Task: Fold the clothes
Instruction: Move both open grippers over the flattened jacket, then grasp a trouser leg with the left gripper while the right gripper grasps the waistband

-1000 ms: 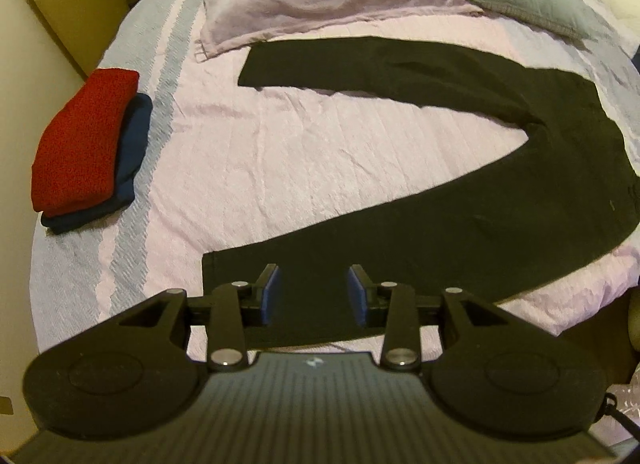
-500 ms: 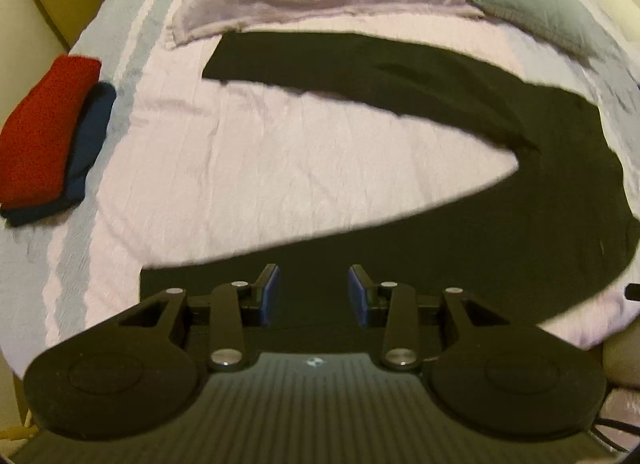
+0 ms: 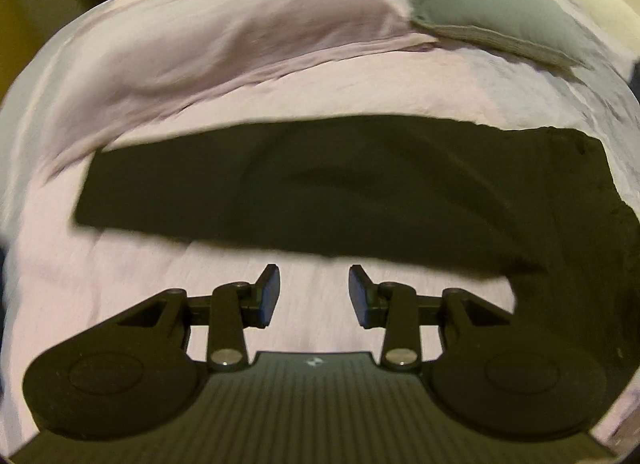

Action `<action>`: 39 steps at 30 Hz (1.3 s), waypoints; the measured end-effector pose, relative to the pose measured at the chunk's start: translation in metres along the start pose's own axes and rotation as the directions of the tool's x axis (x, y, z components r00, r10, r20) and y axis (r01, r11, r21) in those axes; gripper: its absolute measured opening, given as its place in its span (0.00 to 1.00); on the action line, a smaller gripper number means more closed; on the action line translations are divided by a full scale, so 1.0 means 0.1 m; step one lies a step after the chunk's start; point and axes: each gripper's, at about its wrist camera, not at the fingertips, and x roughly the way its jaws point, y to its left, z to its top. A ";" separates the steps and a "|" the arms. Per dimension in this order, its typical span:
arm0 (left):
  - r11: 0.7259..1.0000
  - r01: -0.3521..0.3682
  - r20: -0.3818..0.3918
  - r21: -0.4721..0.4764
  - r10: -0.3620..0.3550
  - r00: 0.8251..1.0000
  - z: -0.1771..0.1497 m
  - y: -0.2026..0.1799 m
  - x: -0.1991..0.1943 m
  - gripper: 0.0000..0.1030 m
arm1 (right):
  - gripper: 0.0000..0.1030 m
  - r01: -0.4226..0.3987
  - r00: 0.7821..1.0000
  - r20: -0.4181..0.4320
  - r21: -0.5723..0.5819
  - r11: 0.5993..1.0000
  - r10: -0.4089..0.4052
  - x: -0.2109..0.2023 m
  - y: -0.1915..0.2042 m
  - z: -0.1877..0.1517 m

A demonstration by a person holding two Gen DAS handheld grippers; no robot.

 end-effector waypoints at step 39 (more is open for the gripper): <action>0.811 -0.038 0.153 0.584 -0.064 0.986 0.60 0.71 0.83 0.04 | 0.18 0.083 0.975 0.218 -0.510 0.856 0.035 0.34 0.22 1.02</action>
